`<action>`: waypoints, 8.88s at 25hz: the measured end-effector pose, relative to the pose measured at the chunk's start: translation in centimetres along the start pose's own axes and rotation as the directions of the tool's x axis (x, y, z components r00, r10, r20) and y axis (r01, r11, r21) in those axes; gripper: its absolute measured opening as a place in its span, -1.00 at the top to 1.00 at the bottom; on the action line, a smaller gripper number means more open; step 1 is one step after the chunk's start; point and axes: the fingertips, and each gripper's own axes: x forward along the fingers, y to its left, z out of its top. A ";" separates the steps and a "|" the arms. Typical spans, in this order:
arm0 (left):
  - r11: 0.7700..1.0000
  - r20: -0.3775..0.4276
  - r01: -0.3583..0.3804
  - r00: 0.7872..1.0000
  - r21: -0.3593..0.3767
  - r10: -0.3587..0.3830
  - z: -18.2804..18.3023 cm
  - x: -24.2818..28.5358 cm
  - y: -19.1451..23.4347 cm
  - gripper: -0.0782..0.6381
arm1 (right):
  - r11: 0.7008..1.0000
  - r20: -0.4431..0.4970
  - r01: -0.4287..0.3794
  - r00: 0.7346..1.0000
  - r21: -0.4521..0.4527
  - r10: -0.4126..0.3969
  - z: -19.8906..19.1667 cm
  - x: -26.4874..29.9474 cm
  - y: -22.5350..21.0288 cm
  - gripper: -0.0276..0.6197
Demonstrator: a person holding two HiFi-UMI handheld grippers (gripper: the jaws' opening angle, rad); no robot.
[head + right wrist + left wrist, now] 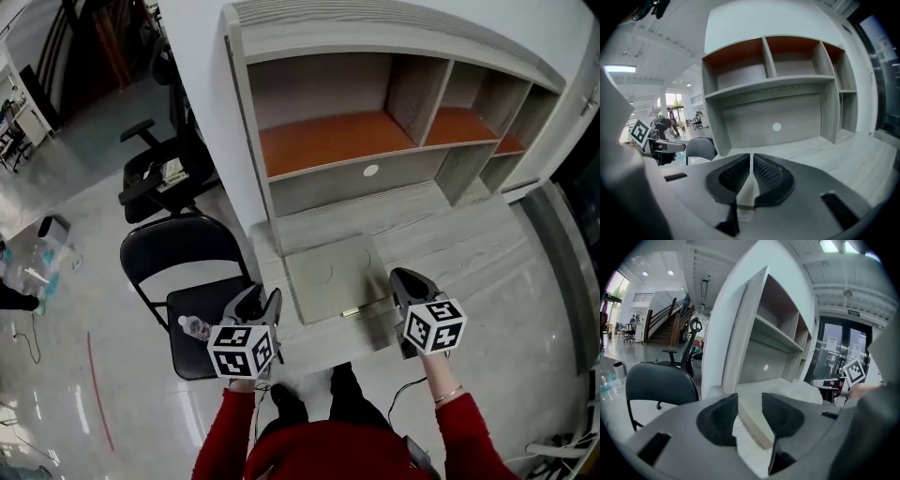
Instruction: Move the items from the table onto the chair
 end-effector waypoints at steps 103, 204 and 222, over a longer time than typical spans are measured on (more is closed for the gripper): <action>0.906 -0.002 -0.077 0.996 -0.416 0.084 -3.8 -4.6 1.3 0.23 | 0.872 -0.299 -0.418 0.824 0.253 0.482 -3.7 5.7 10.0 -0.24; 0.943 -0.155 -0.201 0.974 -0.266 0.164 -36.7 -15.4 33.2 0.30 | 0.942 -0.297 -0.266 0.900 0.205 0.319 -36.7 17.8 34.2 -0.12; 0.992 0.179 -0.123 0.976 -0.035 0.127 -8.2 -26.9 20.3 0.76 | 0.912 0.004 -0.408 0.913 -0.041 0.408 -8.9 4.5 45.1 0.86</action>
